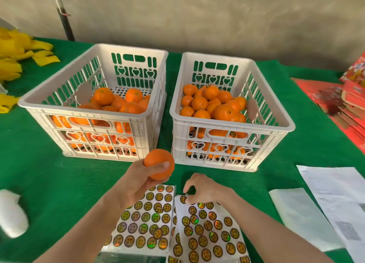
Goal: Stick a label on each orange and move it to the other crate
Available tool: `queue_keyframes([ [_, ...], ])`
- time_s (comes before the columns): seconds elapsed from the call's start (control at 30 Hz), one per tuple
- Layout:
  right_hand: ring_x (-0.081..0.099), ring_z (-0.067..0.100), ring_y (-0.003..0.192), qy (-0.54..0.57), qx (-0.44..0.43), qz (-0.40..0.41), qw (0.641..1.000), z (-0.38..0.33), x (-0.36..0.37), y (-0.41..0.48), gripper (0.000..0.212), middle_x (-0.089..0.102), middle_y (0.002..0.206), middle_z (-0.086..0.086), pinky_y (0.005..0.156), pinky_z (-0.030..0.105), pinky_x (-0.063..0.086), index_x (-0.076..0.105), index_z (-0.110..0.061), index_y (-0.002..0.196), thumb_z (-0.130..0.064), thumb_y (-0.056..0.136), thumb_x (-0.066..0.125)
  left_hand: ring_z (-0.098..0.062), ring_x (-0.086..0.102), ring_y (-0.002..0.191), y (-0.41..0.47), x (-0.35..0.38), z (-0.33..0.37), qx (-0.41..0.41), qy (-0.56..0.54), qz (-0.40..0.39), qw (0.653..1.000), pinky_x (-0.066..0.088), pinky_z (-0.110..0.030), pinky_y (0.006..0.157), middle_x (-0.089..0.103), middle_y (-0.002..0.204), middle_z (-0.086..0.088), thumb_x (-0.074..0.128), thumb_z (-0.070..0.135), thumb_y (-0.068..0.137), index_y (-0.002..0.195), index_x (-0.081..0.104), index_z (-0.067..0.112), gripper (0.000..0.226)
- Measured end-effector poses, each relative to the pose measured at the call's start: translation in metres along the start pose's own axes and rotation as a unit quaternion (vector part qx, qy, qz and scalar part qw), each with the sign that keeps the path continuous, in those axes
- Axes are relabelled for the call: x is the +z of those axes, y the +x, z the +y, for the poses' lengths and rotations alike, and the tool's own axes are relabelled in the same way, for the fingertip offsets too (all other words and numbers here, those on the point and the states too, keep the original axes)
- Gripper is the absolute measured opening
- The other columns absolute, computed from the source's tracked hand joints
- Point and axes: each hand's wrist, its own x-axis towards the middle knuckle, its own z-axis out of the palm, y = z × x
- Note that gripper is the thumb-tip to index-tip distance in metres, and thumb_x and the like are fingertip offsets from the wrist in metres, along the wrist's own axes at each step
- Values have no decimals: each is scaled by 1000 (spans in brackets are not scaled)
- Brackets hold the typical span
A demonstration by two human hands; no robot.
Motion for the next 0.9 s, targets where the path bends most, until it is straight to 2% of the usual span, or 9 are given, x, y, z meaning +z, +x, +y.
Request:
queue_keyframes([
  [0.1,41,27,123,11,-13,21,1000,2,3,-2,28,48,124,6,106,42,33,65,-22,109,-28,82,66,-35,60,108,5,-2,-10,-19,-23,5,1000,54,-35,80,58,120,-20,77,17,57,126,45,-1,78],
  [0.23,33,25,125,-28,7,15,999,-1,8,-2,48,40,133,7,106,42,31,58,-23,123,-39,79,70,-37,59,109,12,-1,-18,-36,-44,13,998,53,-39,86,57,120,-21,77,17,59,128,44,-1,78],
  [0.33,42,25,115,-33,-1,61,998,-5,12,-2,34,47,121,6,99,38,37,65,-20,108,-34,77,72,-36,61,105,17,0,-18,-42,-54,13,998,53,-39,87,56,120,-21,76,20,60,125,45,2,74],
  [0.47,52,22,102,25,-3,82,996,0,8,-4,18,54,108,4,91,34,43,66,-15,95,-21,79,70,-35,62,105,23,0,-18,-45,-56,4,997,54,-37,82,56,120,-20,75,24,62,123,46,5,70],
  [0.57,56,13,85,114,-3,82,990,3,-1,-6,13,58,89,-3,78,26,46,65,-12,91,-17,80,71,-32,60,108,23,-2,-22,-63,-28,-10,998,51,-37,88,59,119,-18,75,31,61,129,46,4,79],
  [0.67,58,9,69,233,-7,98,967,6,-12,-10,17,59,73,-5,71,24,48,59,-19,80,-8,79,73,-27,63,104,18,-1,-30,-102,-3,-77,992,47,-37,89,70,109,-13,91,49,41,122,52,13,97],
  [0.73,59,8,66,280,-20,112,953,8,-17,-14,22,61,73,-3,69,22,48,59,-24,82,-6,80,71,-26,66,102,17,3,-38,-117,-20,-112,987,46,-39,90,71,108,-12,95,48,24,118,52,19,107],
  [0.8,61,4,68,298,-36,123,946,10,-21,-18,25,64,76,-2,67,16,48,61,-29,86,-6,82,69,-31,64,104,21,7,-45,-125,-55,-108,985,42,-44,97,67,115,-16,96,44,19,122,48,19,116],
  [0.9,63,9,71,321,-53,135,936,11,-22,-23,30,69,80,9,72,20,49,64,-35,86,-5,84,67,-34,66,104,27,12,-47,-140,-115,-107,978,47,-44,87,65,119,-21,95,44,30,133,42,15,120],
])
